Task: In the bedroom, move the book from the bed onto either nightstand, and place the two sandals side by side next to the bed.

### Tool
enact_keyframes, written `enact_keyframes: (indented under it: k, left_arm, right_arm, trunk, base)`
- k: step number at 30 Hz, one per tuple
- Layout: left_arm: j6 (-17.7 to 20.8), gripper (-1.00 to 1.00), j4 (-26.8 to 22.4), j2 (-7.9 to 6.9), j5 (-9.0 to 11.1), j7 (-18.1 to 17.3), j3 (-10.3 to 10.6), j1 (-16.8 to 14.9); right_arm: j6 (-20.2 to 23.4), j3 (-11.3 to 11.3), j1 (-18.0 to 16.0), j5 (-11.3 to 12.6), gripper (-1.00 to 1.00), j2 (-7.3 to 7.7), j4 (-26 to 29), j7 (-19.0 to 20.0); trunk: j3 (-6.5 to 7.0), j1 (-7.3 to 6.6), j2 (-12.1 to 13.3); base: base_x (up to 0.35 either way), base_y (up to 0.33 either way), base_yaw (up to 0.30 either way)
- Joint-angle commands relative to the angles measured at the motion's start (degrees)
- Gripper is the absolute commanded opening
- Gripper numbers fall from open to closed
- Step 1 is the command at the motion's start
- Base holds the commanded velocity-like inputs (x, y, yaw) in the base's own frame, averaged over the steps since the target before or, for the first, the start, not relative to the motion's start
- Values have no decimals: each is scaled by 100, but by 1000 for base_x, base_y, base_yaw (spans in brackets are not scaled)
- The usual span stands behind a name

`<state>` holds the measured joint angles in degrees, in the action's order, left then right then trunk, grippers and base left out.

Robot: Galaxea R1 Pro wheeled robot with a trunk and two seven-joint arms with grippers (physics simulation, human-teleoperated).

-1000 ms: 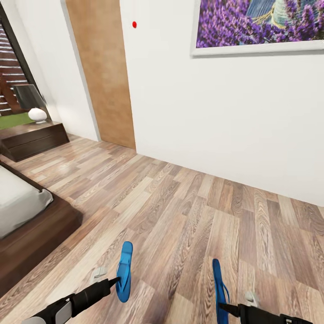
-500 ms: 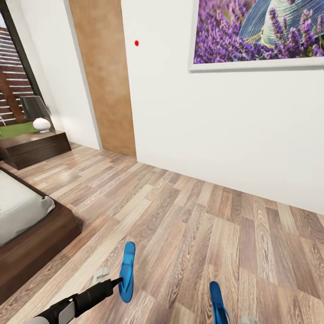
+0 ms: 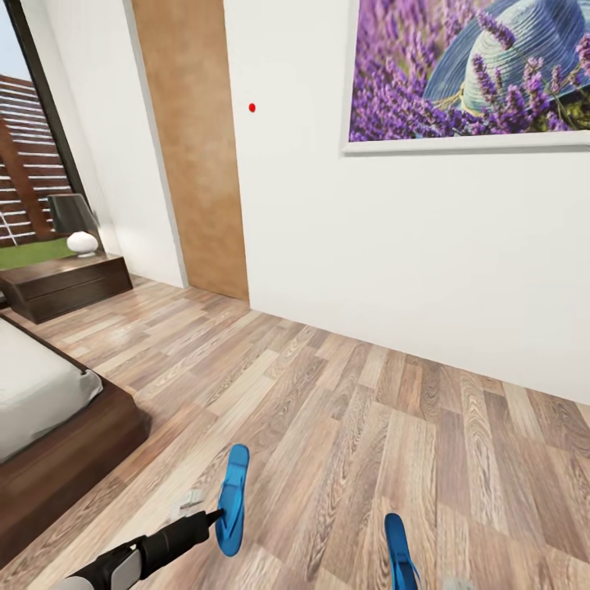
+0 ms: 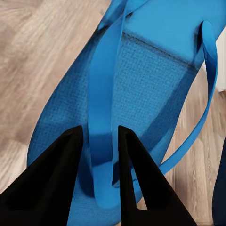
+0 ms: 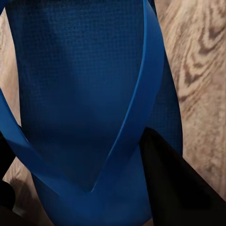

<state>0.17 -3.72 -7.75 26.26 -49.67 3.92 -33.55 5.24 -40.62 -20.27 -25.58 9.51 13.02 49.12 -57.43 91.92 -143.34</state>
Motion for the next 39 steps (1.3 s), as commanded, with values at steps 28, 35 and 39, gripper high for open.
enact_keyframes:
  k: [28,35,39]
  left_arm:
    - [-904,-100,265,419,-968,1754,39,425]
    - [-951,-100,266,423,-981,1766,39,444]
    - [-956,-100,266,424,-976,1770,34,445]
  right_arm:
    - [57,-27,6,-10,-100,524,-9,81]
    - [60,-33,6,-1,-100,506,-3,51]
    - [61,-32,6,0,-100,481,-5,46]
  trunk:
    - [536,-442,772]
    - [608,-529,933]
    - [608,-529,933]
  base:
    - [0,0,0]
    - [0,0,0]
    - [0,0,0]
